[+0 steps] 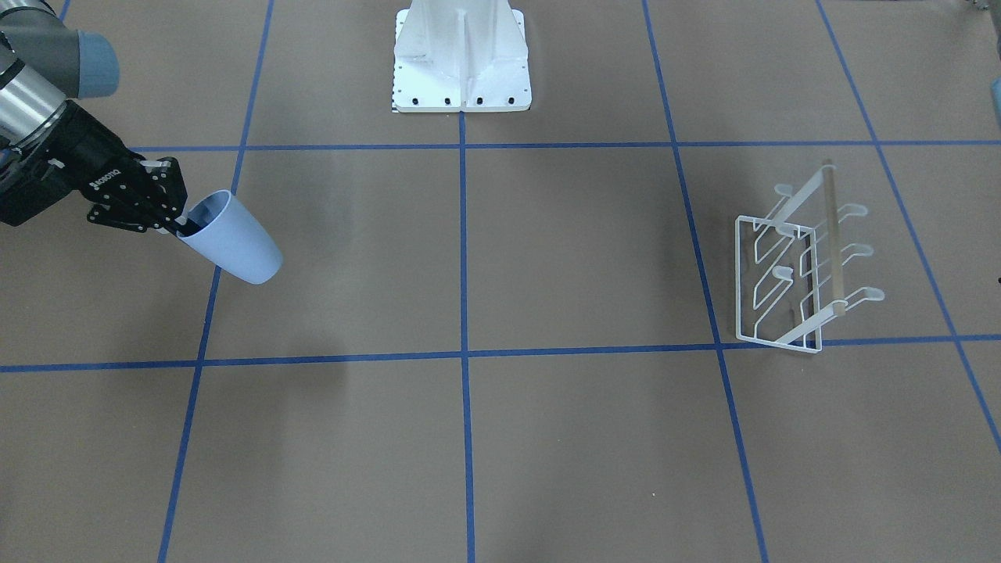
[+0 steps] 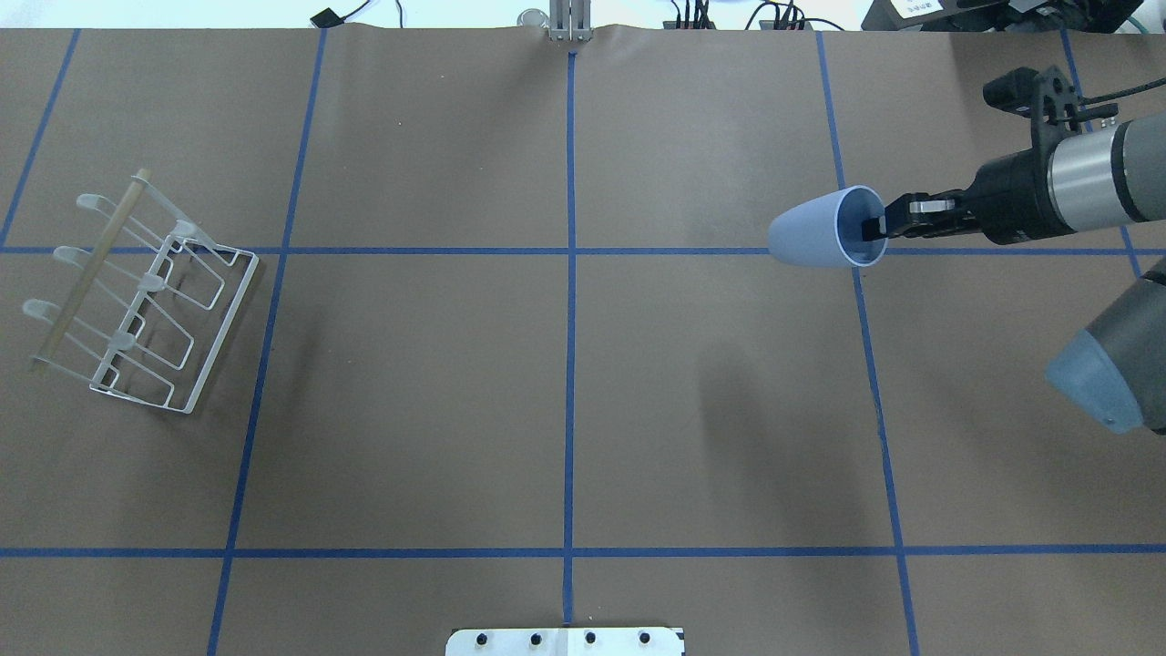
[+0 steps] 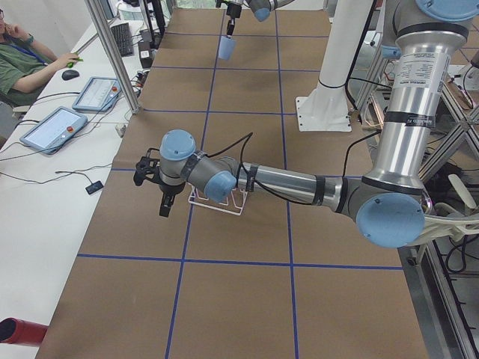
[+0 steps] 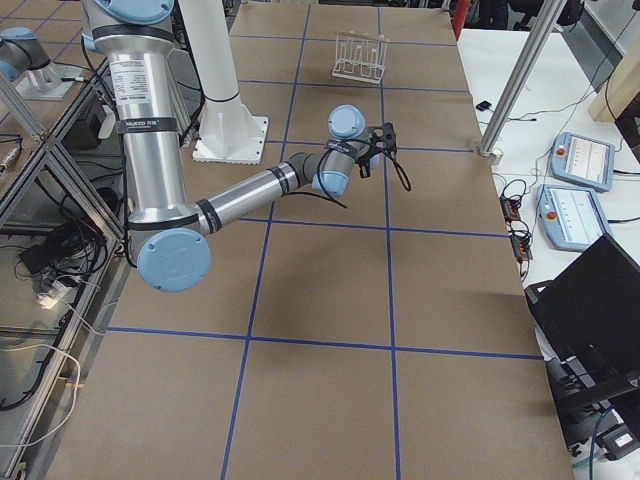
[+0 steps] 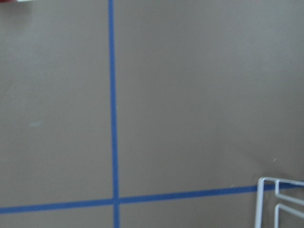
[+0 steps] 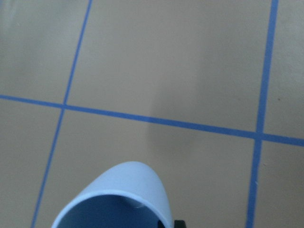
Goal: Hang cup on cup holder
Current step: 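Lift the cup with the right gripper toward the table center while the left arm approaches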
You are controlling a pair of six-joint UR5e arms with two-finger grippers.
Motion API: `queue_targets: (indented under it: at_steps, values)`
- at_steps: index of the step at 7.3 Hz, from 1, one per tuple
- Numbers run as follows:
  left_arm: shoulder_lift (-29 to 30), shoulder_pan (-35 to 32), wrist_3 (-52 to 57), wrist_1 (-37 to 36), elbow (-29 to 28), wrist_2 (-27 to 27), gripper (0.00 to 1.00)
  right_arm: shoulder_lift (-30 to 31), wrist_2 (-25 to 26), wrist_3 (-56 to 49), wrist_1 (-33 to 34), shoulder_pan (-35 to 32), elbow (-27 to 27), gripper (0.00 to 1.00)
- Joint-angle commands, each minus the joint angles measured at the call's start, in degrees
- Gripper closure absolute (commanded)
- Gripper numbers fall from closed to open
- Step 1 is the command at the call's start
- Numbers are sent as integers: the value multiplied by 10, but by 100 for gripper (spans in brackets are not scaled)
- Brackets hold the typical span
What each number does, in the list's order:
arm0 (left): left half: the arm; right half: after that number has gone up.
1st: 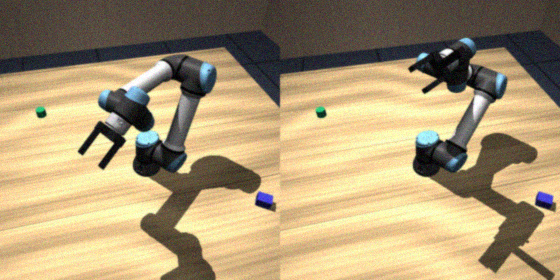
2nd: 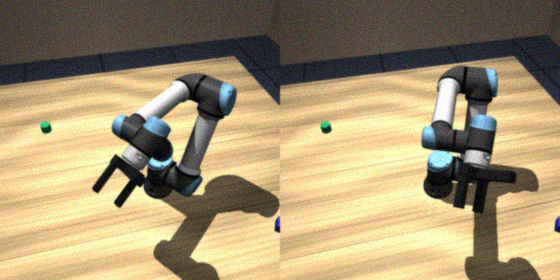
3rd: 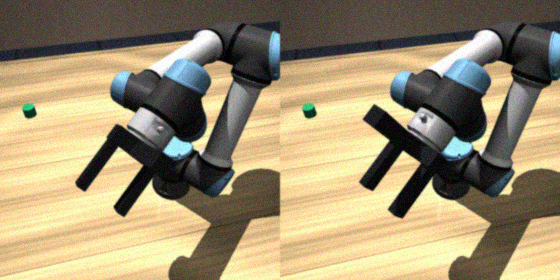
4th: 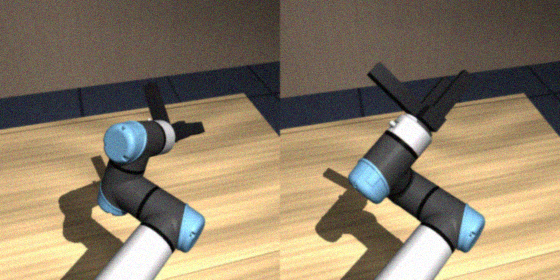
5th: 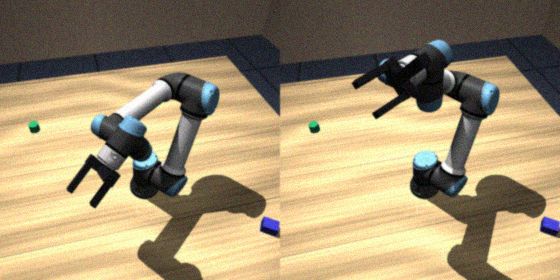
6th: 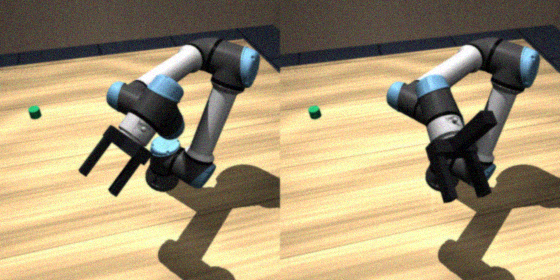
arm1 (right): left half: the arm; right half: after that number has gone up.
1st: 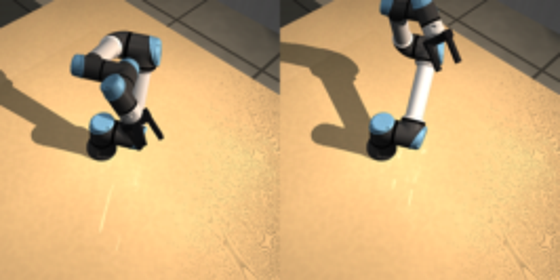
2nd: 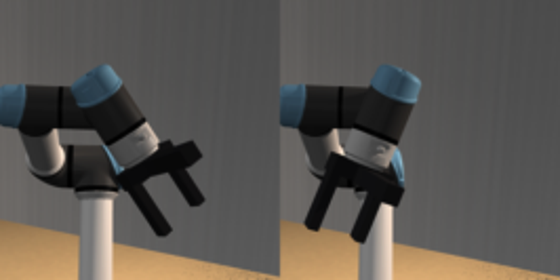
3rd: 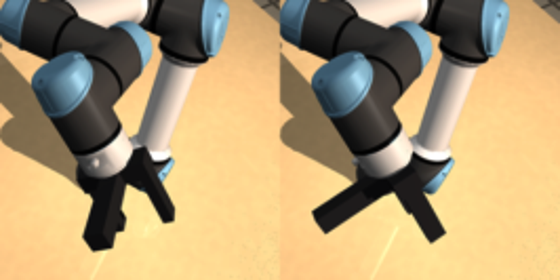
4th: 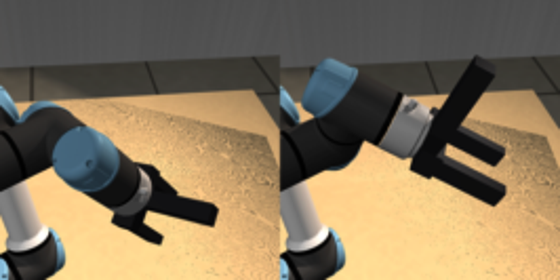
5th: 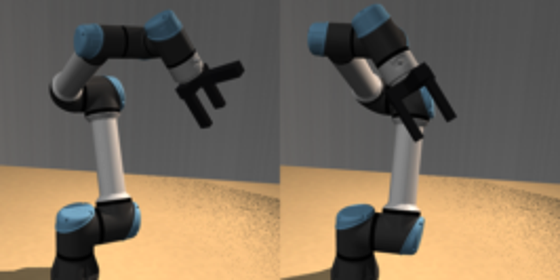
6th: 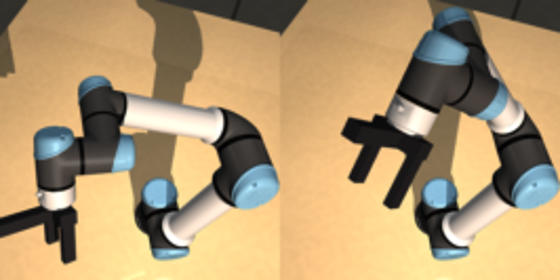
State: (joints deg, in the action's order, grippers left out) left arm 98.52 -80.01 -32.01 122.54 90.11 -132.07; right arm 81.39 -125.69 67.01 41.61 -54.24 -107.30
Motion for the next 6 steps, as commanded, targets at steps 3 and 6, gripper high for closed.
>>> queue_targets:
  at_steps: [3,6]
  values:
    - [2,63,-491,419,3,3,8,-43,180,251,-192,106,-5,100]
    - [49,110,-800,610,21,23,2,-53,228,324,-336,154,-7,100]
